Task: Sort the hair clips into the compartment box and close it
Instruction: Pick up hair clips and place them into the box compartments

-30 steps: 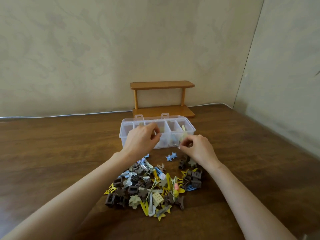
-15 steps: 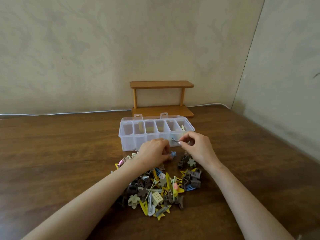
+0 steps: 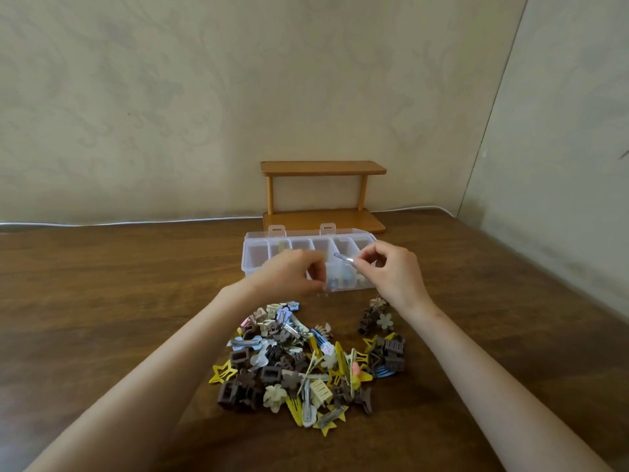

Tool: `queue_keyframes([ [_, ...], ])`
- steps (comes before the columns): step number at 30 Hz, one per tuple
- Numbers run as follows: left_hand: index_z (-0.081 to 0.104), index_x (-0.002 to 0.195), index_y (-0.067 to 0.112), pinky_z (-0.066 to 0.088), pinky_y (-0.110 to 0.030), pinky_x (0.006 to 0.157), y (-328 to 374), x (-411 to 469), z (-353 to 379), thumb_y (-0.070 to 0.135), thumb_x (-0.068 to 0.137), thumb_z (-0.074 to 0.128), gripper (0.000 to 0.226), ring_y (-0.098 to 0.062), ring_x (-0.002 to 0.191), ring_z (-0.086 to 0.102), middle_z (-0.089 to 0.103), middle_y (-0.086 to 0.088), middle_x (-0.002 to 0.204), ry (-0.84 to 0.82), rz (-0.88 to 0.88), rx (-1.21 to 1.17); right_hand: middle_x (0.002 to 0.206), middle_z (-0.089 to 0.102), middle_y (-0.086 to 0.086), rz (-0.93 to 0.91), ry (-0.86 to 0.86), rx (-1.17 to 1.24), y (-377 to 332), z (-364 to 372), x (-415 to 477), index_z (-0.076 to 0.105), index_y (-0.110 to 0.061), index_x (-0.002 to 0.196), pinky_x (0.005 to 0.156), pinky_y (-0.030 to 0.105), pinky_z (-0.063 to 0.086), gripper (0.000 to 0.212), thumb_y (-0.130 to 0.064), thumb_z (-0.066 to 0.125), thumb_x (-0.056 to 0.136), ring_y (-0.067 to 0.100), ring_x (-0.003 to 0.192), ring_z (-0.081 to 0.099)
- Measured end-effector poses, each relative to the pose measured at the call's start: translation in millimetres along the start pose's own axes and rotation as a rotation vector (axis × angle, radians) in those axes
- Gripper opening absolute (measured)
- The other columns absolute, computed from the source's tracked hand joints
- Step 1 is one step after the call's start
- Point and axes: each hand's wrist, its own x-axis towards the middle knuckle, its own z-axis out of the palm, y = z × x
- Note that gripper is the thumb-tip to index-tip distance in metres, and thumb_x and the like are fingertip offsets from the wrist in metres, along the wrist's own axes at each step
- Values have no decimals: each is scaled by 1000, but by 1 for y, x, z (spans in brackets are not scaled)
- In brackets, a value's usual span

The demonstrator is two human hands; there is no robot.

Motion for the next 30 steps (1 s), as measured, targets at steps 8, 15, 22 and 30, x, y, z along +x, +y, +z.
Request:
queue_keyframes([
  [8,54,87,14,51,-29,64,-12,-4,-17,23,86,63,13,-12,66,58,66,-2,88,160,-41,-88,75,61,-9,28,32,-266,-23,23,30,63,-21,83,52,18,36,18,-39,63,86,7,69,56],
  [15,53,91,17,40,-12,60,-25,0,-16,14,86,62,11,-1,66,50,60,1,96,248,-39,-76,72,61,-9,-35,92,-168,-9,7,8,63,-20,81,54,18,36,15,-30,59,90,5,62,54],
  [22,55,86,20,43,-17,63,-26,4,-8,13,85,63,10,-3,66,49,62,-1,95,330,8,-54,72,61,-9,43,134,-92,23,-2,-15,63,-19,79,55,14,36,13,-23,59,90,3,67,57],
  [30,64,99,13,37,-8,59,-24,29,-4,12,87,61,12,3,67,50,59,7,90,377,-17,-68,80,64,-8,71,62,-105,34,-1,-13,66,-21,85,58,16,39,9,-25,60,90,3,73,58],
])
